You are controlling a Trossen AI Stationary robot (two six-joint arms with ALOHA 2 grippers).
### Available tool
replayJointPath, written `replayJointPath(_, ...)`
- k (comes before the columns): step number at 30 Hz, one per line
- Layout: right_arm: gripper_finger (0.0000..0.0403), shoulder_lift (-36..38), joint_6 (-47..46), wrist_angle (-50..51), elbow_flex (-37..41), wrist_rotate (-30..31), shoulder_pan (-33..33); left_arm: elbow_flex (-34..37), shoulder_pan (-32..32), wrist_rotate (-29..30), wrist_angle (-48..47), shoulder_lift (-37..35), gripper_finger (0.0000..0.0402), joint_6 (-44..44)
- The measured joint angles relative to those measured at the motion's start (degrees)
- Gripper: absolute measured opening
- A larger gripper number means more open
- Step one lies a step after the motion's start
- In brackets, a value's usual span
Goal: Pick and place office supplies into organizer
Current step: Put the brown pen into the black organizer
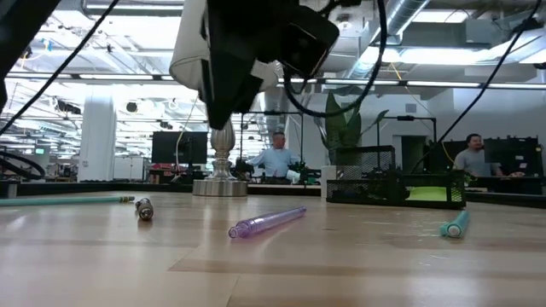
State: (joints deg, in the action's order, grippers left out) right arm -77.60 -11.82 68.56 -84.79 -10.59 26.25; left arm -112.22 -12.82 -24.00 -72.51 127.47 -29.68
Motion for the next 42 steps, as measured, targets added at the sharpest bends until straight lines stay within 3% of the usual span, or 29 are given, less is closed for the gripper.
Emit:
replayJointPath(5, 0.0113, 0.2, 7.9, 1.4, 0.0, 0.0, -1.2, 0.0, -4.8, 5.0, -0.1, 0.0, 0.0146, -14.5)
replayJointPath(11, 0.0113, 0.2, 13.8, 2.1, 0.0, -4.0, -3.1, -1.3, -8.4, 0.5, -5.3, 0.0, 0.0146, -26.7)
replayJointPath(17, 0.0113, 0.2, 13.9, 6.5, 0.0, -6.1, -3.9, -5.0, -10.1, 11.6, -18.2, -3.4, 0.0146, -28.3)
replayJointPath(22, 0.0113, 0.2, 14.9, 6.6, 0.0, -6.1, -3.9, -4.1, -9.2, 21.6, -17.8, -10.5, 0.0146, -17.4)
replayJointPath(29, 0.0113, 0.2, 13.3, 6.5, 0.0, -6.2, -3.9, -3.8, -8.4, 40.2, -17.6, -16.2, 0.0146, 16.3)
replayJointPath(33, 0.0113, 0.2, 8.7, 6.4, 0.0, -7.2, -3.9, -1.9, -6.9, 37.2, -16.7, -15.7, 0.0146, 26.3)
replayJointPath(42, 0.0113, 0.2, 1.0, 3.3, 0.0, -7.6, -3.9, 14.7, -5.2, 24.1, -6.3, -15.7, 0.0146, 43.2)
